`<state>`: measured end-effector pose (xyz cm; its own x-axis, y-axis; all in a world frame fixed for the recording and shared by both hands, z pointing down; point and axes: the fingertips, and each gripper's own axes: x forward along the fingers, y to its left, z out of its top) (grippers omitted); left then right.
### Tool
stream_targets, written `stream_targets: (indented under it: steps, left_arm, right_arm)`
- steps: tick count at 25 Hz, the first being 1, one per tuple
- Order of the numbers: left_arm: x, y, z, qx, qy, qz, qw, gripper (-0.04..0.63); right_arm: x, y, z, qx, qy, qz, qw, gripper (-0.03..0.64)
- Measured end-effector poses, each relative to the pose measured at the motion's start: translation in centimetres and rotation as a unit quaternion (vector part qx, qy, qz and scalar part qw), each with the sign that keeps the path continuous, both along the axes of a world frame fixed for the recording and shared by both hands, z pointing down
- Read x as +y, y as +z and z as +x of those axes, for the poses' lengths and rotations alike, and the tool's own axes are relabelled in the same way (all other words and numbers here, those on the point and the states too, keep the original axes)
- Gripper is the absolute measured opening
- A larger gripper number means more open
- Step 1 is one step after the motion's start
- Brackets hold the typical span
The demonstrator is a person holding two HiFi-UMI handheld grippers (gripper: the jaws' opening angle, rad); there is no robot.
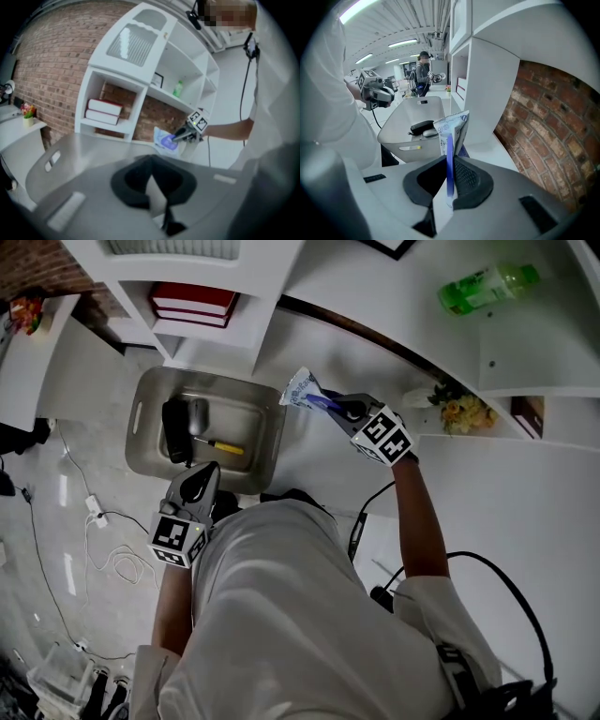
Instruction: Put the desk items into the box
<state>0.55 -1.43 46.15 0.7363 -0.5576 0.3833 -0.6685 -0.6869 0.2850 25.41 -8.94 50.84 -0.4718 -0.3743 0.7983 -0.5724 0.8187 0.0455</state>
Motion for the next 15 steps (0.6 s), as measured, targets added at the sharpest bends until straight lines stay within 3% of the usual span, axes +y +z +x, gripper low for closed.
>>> stream_targets:
  steps: [15]
  left_arm:
    - [-0.9, 0.3, -2.5, 0.008, 0.005, 0.006, 0.9999, 0.003]
  right_arm:
    - [0.1, -3.9, -9.6, -0.029, -0.066, 0.027, 0.997, 0.028]
